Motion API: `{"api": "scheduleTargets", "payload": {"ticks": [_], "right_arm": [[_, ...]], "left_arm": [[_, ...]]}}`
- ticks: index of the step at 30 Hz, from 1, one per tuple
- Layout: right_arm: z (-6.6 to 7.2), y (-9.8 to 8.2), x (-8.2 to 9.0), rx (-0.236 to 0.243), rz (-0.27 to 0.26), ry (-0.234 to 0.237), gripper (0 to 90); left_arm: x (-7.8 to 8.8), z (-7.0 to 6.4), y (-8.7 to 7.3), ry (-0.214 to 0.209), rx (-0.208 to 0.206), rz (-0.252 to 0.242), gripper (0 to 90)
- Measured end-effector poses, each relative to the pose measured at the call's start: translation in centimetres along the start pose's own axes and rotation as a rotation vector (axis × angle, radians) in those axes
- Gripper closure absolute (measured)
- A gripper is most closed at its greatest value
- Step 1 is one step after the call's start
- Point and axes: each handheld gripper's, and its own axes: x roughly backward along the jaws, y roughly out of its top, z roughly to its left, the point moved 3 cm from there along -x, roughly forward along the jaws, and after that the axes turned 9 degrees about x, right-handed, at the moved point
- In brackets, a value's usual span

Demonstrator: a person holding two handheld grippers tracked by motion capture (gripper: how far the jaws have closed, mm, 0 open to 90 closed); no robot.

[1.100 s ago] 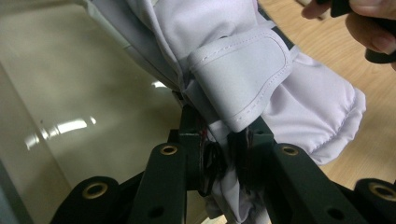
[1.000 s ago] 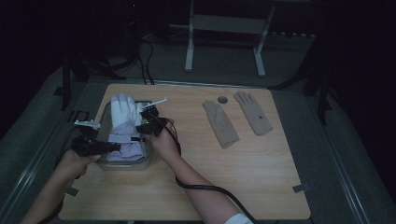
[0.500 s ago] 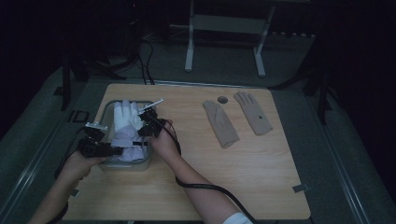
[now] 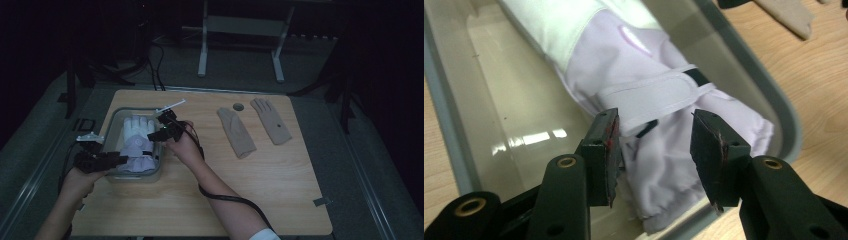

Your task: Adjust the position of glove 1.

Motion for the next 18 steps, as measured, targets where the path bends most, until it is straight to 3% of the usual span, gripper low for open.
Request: {"api": "scheduleTargets", "payload": {"ticks": [3, 8, 9, 16, 18], "right_arm": [[-0.9, -0.5, 1.7, -0.008, -0.035, 0.019, 26.9], [-1.4, -1.2, 2.8, 0.015, -0.042, 0.044, 21.8], [-2.0, -2.0, 3.9, 0.026, -0.054, 0.038, 20.6], [-3.8, -4.1, 6.0, 0.064, -0.053, -0.011, 20.7], [-4.3, -4.7, 6.7, 0.079, -0.060, -0.032, 20.7]], "left_arm": [[0.2, -0.7, -0.1, -0.016, -0.009, -0.020, 56.5], [0.3, -2.2, 0.0, -0.037, -0.037, -0.052, 56.6], [0.1, -3.0, -0.1, -0.053, -0.051, -0.050, 56.5], [-1.4, -6.1, 0.1, -0.120, -0.097, -0.066, 57.5], [-1.6, -6.3, 0.2, -0.127, -0.100, -0.067, 58.4]]}}
